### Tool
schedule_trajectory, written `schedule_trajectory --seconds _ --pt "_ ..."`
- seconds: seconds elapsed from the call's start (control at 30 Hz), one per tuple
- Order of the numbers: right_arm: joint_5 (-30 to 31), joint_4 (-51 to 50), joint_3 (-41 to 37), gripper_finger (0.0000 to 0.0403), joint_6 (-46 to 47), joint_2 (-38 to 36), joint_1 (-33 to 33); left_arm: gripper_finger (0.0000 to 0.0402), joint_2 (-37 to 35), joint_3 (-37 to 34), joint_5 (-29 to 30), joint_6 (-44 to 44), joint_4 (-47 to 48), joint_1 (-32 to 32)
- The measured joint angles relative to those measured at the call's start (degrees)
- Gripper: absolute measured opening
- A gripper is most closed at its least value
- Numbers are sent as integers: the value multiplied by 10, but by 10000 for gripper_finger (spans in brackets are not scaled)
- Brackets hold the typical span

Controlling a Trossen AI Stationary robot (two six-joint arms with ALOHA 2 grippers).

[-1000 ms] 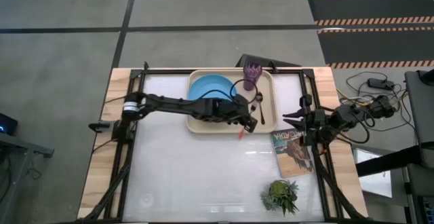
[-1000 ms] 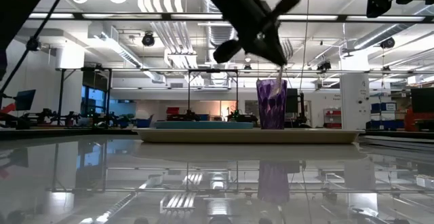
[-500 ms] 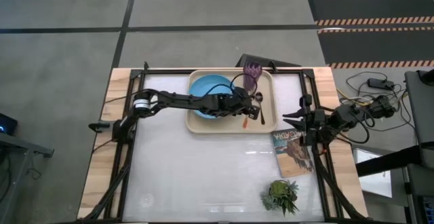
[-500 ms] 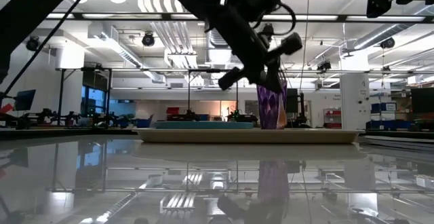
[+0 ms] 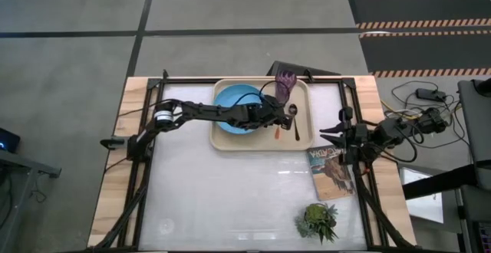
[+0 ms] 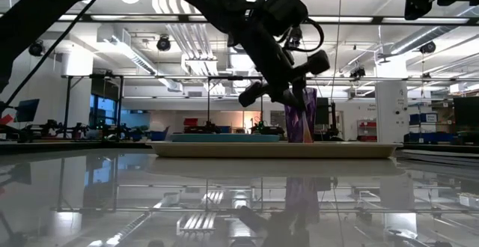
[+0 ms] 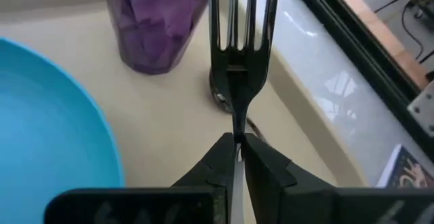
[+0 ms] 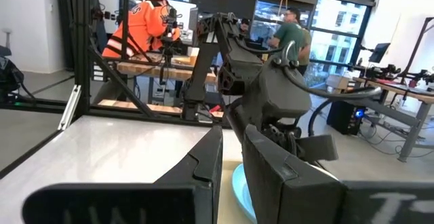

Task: Pick and place plate/cup/fork/spoon on tray
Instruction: Put the orange fork to the right of the plate on the tray

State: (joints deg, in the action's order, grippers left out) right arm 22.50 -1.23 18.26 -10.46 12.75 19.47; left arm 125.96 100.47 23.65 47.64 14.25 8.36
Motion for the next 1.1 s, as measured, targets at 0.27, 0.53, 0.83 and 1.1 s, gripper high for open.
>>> schedule_trajectory --seconds 0.27,0.53,0.83,1.1 --pt "0 -2 0 47 -1 0 0 21 0 -7 3 0 3 2" --pt "0 -3 0 47 -1 0 0 22 0 -8 2 -7 3 1" --pt "4 -2 0 47 16 0 0 22 -37 -9 -52 -134 4 -18" --pt "70 -5 0 16 83 17 0 22 -135 -43 -51 -301 5 -73"
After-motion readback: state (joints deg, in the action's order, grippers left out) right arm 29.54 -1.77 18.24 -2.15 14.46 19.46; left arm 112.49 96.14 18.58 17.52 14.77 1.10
